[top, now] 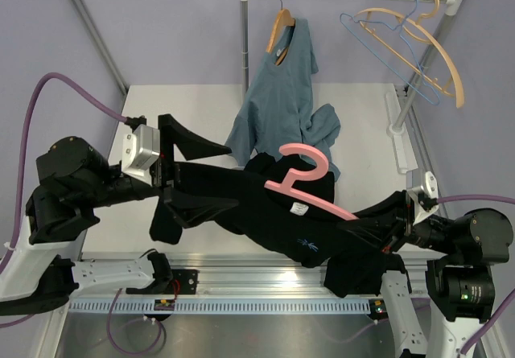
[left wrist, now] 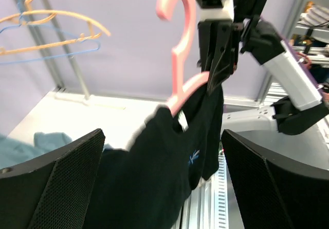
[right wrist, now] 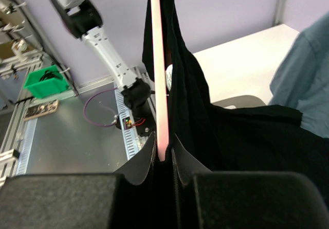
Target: Remove the t-shirt from the hanger
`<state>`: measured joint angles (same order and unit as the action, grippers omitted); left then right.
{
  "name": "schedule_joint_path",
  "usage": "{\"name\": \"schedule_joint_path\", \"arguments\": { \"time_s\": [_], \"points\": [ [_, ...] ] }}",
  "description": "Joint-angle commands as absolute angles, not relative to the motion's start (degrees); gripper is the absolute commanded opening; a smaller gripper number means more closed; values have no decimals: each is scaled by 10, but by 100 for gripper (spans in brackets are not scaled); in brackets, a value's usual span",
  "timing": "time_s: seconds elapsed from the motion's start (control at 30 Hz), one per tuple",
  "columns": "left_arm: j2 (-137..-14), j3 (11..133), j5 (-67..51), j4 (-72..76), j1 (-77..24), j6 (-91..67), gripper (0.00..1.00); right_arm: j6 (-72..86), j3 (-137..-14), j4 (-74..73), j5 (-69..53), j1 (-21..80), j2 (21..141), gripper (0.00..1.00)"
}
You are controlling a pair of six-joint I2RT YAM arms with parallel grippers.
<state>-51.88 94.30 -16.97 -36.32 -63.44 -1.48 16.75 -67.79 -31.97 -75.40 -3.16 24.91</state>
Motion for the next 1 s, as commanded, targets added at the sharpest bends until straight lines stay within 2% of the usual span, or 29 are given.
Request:
{"name": "schedule_joint_path", "arguments": {
  "time_s": [0.0, 0.27, 0.47, 0.67, 0.77, 0.8, 0.9, 0.93, 0.97],
  "points": [
    [-569, 992, -230, -336, -636, -9, 98, 197, -678, -243, -802, -32, 237, 0],
    [-652, 1033, -350, -258, -636, -74, 91, 225, -665, -208, -810, -32, 232, 0],
    [-690, 1023, -391, -223, -642, -98, 83, 238, -662, -196, -796, -32, 234, 0],
    [-682, 990, -396, -184, -651, -98, 70, 252, -657, -192, -781, -32, 246, 0],
    [-681, 983, -393, -163, -660, -98, 50, 255, -655, -190, -775, -32, 249, 0],
    [-682, 982, -392, -161, -664, -98, 37, 256, -655, -190, -774, -32, 249, 0],
    [-684, 979, -388, -158, -667, -98, 21, 258, -653, -189, -771, -32, 255, 0],
    [-686, 978, -388, -157, -668, -98, 9, 259, -653, -189, -772, -32, 257, 0],
    [-686, 978, -377, -157, -668, -104, 0, 259, -651, -189, -771, -32, 261, 0]
  ]
}}
